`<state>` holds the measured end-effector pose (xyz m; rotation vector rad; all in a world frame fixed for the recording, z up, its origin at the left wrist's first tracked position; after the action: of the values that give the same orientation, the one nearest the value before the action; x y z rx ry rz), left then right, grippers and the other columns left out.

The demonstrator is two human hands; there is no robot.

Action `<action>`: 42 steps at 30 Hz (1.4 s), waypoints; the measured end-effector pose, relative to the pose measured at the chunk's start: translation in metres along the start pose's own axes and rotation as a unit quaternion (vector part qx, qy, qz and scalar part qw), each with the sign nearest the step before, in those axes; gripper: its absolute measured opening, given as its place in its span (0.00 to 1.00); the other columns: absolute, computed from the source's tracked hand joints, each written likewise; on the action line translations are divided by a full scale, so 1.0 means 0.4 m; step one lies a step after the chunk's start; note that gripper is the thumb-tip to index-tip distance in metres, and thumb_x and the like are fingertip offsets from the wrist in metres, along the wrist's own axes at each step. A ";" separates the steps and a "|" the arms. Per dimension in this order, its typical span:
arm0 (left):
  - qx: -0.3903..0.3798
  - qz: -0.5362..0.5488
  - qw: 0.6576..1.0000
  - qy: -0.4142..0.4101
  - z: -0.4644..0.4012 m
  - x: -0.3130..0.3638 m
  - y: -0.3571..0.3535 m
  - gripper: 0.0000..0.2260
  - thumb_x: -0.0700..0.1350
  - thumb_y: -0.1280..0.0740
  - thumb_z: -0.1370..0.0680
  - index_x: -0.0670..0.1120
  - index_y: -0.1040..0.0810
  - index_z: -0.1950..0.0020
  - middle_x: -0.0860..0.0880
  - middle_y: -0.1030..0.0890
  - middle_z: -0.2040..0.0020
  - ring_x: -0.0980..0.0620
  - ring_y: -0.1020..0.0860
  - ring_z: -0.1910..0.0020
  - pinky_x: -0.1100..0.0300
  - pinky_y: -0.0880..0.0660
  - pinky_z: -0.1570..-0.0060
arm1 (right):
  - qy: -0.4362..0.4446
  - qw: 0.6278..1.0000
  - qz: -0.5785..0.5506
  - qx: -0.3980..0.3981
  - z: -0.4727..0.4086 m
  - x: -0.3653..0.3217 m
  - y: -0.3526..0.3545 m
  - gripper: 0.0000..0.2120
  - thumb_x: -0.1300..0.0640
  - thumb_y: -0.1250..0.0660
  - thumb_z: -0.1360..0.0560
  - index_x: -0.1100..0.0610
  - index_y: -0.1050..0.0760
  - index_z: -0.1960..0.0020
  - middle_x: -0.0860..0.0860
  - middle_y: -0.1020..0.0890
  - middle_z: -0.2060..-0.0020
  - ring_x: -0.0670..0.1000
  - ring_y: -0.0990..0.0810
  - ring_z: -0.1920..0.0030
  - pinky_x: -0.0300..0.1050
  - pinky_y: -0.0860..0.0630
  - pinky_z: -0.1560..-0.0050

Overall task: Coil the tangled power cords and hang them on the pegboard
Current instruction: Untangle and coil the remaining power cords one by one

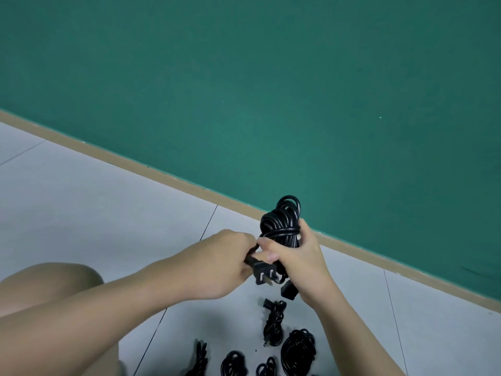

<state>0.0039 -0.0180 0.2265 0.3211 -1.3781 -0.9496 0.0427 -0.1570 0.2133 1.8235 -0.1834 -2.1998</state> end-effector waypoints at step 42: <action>0.184 0.442 0.872 -0.101 0.016 0.033 0.206 0.12 0.54 0.39 0.21 0.46 0.30 0.47 0.58 0.36 0.68 0.54 0.38 0.68 0.60 0.33 0.60 | 0.058 0.977 0.192 0.069 -0.020 -0.059 0.081 0.12 0.56 0.23 0.35 0.50 0.25 0.58 0.44 0.19 0.69 0.43 0.26 0.71 0.43 0.26 0.67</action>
<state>0.0279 0.0248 0.2943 -0.1496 -1.6593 0.0518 0.0588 -0.1801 0.2428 1.7984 -0.6224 -1.8482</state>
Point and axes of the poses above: each hand's wrist, its own z-axis away from the middle knuckle, its own y-axis out of the back of the hand, x = y × z, the point moved 10 cm from there along -z, towards the middle knuckle
